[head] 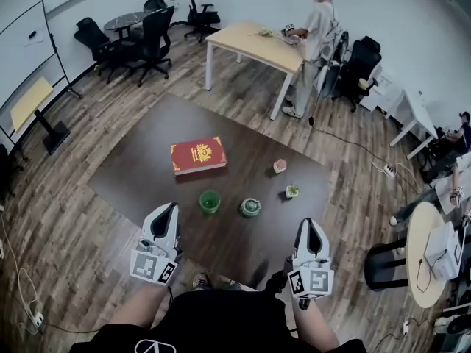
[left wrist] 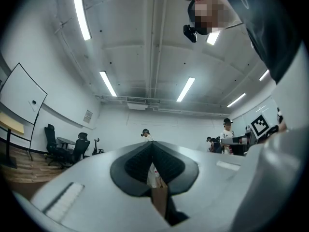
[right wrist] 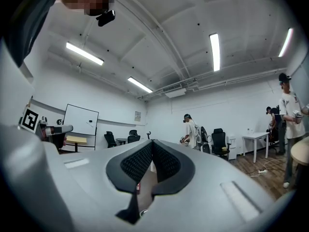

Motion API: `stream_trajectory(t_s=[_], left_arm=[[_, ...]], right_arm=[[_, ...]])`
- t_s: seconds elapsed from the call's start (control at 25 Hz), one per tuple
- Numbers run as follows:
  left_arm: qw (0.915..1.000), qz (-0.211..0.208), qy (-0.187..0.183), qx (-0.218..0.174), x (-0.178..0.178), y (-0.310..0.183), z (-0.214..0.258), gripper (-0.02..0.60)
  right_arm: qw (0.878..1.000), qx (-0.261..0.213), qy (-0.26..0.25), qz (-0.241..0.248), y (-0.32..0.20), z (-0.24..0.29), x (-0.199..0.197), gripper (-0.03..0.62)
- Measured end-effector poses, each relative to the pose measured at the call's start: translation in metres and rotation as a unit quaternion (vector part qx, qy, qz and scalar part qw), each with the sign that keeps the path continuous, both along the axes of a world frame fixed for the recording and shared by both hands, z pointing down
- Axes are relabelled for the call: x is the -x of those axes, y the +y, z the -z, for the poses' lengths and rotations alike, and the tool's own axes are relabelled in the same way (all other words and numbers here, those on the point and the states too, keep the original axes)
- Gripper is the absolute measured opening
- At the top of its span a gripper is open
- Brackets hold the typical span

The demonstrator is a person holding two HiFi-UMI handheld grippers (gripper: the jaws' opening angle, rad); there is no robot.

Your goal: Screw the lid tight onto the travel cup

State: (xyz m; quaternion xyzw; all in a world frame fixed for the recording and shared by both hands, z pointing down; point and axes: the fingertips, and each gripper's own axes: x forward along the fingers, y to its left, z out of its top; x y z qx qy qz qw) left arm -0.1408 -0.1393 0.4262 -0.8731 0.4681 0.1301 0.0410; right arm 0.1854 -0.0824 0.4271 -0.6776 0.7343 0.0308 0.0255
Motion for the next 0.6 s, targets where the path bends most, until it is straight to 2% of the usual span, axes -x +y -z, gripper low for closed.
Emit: stream_trajectory(t_s=[0.32,0.36,0.4,0.6], left_arm=[[0.9996,-0.011,-0.006,-0.027,-0.014,0.0,0.002,0.002],[0.9991,-0.014,-0.011,-0.038,-0.019,-0.001,0.003,0.245],[0.9988,-0.016,-0.016,-0.044,-0.024,-0.003,0.003,0.591],[0.9983,-0.036,-0.032,-0.034,-0.039,-0.013,-0.004,0.588]], right_arm=[[1.0,0.011,-0.006,0.024,-0.016,-0.012,-0.001,0.009],[1.0,0.013,-0.006,0.025,-0.017,-0.013,-0.002,0.009],[1.0,0.015,-0.006,0.025,-0.018,-0.015,-0.003,0.009],[0.999,0.025,0.004,0.037,-0.025,-0.02,-0.001,0.009]])
